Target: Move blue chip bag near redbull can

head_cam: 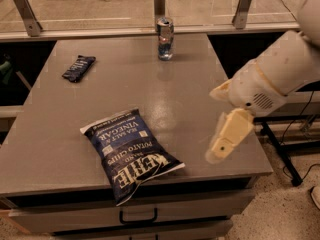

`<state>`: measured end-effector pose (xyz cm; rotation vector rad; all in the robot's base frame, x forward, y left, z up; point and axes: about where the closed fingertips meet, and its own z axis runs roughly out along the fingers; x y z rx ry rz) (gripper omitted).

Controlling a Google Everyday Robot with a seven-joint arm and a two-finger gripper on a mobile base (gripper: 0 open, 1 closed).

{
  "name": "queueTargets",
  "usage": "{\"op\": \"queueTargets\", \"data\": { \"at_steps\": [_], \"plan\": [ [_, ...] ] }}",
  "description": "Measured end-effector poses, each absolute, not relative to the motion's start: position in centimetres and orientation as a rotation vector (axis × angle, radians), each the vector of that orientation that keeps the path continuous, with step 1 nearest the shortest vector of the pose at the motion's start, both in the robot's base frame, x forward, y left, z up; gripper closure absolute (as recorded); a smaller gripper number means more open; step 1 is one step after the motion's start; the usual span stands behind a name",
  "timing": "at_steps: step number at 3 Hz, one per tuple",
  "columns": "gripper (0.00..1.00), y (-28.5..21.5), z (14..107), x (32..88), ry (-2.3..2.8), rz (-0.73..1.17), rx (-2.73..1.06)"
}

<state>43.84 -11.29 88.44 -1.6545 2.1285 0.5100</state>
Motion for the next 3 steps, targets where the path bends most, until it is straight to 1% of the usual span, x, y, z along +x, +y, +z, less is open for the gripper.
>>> {"op": "queueTargets", "data": {
  "at_steps": [1, 3],
  "plan": [
    [0.00, -6.72, 86.76, 42.82, 2.061, 0.705, -1.645],
    [0.00, -6.55, 87.06, 42.70, 2.058, 0.705, -1.646]
  ]
}}
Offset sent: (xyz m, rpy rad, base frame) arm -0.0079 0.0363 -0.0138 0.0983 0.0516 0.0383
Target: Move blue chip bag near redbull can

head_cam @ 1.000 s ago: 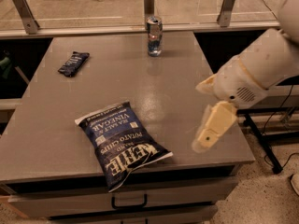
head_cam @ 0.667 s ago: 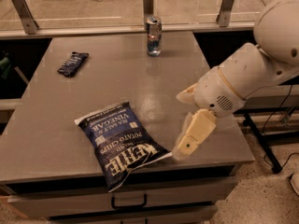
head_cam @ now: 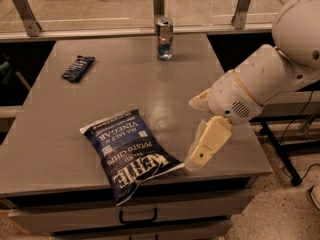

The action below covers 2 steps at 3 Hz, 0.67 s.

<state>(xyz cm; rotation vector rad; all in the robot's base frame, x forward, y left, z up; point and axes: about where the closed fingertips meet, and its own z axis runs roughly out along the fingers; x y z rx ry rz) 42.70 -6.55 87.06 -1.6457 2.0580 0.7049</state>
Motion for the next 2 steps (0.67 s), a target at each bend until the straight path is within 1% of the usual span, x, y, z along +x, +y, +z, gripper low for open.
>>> {"op": "queueTargets", "data": {
  "at_steps": [2],
  "plan": [
    [0.00, 3.0, 85.9, 39.2, 1.769, 0.833, -1.765]
  ]
}}
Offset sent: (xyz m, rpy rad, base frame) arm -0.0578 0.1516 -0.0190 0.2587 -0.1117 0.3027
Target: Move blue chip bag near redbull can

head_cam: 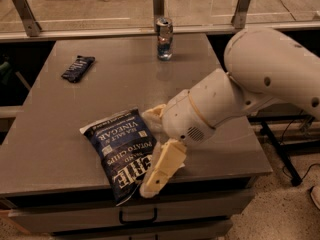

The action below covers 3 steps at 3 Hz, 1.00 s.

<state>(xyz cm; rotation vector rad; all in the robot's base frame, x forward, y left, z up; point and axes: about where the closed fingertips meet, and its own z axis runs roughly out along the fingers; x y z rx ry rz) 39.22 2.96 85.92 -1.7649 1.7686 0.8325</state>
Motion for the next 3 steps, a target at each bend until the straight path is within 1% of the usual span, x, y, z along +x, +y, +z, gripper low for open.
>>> {"op": "queueTargets", "data": {
  "at_steps": [1, 2, 3],
  "plan": [
    [0.11, 6.23, 85.35, 38.07, 1.662, 0.850, -1.811],
    [0.29, 6.80, 84.53, 38.22, 1.627, 0.823, -1.816],
    [0.52, 6.01, 84.42, 38.56, 1.630, 0.780, -1.803]
  ]
}}
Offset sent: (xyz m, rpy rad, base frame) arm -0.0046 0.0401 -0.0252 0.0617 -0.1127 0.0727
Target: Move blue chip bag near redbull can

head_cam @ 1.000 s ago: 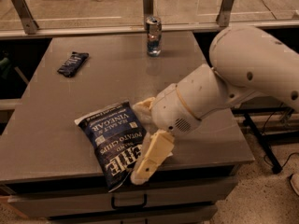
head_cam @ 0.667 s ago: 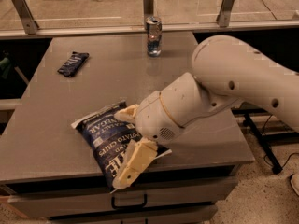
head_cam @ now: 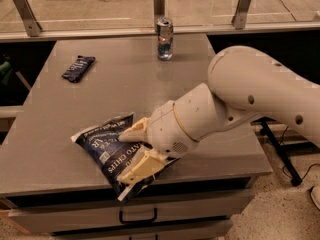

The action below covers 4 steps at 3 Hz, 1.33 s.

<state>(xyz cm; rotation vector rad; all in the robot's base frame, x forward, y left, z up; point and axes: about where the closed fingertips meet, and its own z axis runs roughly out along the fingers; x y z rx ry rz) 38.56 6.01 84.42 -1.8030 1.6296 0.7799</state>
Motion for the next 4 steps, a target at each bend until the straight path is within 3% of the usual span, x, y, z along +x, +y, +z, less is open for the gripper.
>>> {"op": "queueTargets", "data": {
  "at_steps": [2, 4],
  "plan": [
    [0.98, 4.8, 88.9, 40.0, 1.599, 0.665, -1.772],
    [1.00, 3.4, 95.7, 42.5, 1.540, 0.520, -1.742]
  ]
}}
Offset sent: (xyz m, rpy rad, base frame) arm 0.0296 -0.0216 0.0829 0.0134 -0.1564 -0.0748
